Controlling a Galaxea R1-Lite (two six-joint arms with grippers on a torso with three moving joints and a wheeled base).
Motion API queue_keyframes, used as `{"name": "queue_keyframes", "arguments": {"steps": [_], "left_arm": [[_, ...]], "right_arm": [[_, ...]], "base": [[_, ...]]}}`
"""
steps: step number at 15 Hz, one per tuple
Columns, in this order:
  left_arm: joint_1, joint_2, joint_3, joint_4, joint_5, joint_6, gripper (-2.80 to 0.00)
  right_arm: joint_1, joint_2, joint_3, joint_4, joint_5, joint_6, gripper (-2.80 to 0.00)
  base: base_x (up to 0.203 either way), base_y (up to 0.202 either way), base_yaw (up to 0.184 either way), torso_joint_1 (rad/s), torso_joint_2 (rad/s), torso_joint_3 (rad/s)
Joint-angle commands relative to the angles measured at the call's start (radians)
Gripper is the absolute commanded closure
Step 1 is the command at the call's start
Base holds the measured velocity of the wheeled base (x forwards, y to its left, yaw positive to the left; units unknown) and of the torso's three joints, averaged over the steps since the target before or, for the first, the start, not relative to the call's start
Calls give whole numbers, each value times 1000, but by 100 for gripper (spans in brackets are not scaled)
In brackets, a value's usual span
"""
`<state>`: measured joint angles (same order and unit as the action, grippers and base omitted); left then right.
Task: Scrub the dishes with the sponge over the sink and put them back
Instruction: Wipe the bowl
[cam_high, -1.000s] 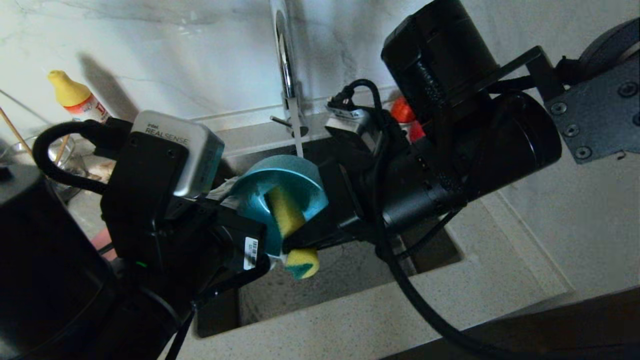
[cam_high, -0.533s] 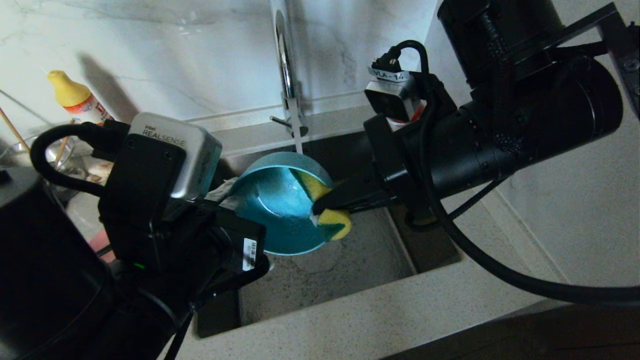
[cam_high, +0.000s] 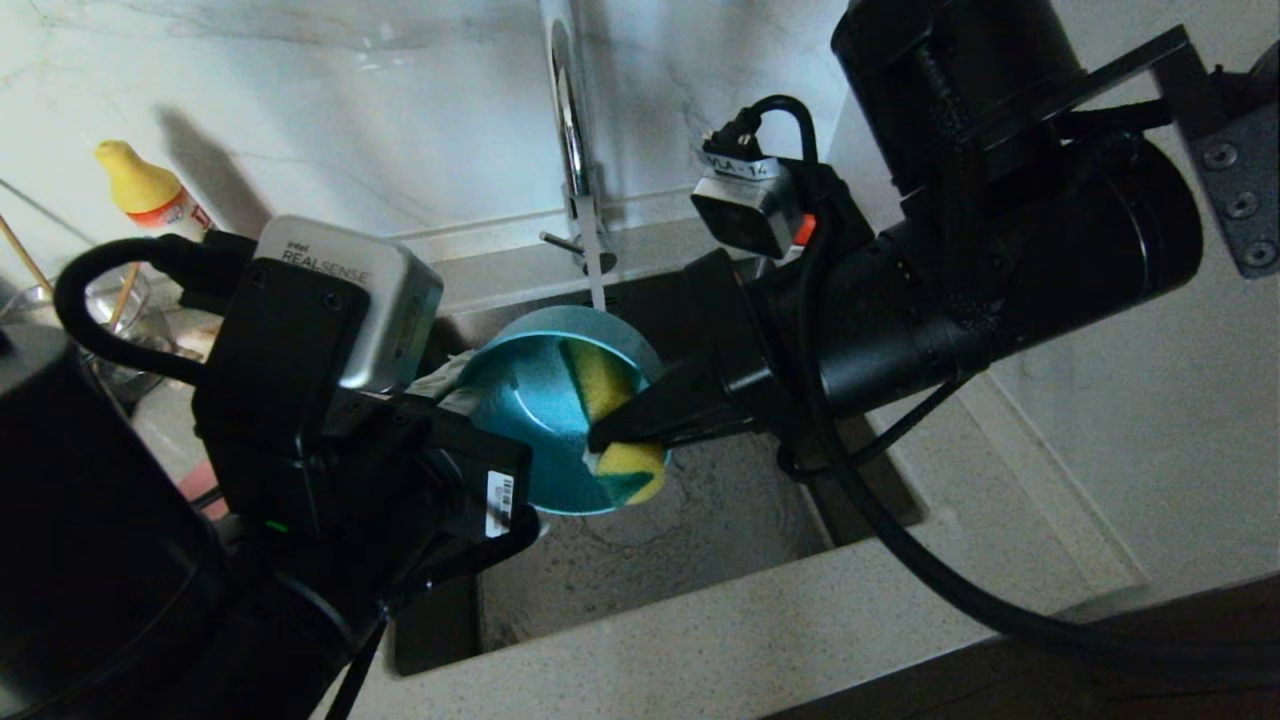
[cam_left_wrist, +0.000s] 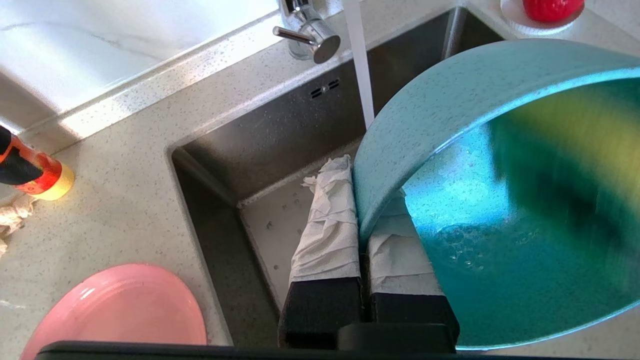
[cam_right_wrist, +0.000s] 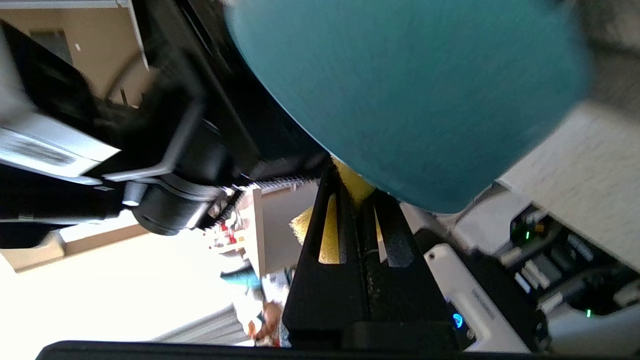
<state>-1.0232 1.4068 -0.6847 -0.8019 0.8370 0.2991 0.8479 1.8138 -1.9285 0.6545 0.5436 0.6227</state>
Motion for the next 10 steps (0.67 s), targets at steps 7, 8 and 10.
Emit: {"name": "queue_keyframes", "arguments": {"steps": [7, 8, 10], "left_arm": [[14, 4, -33, -8, 8, -5, 0], [14, 4, -32, -8, 8, -5, 0], [14, 3, -24, -8, 7, -5, 0]], "right_arm": [[49, -3, 88, 67, 4, 2, 0], [48, -11, 92, 64, 3, 2, 0], [33, -31, 80, 59, 0, 0, 0]], "base": [[0, 0, 0, 0, 0, 0], [0, 0, 0, 0, 0, 0], [0, 0, 0, 0, 0, 0]]}}
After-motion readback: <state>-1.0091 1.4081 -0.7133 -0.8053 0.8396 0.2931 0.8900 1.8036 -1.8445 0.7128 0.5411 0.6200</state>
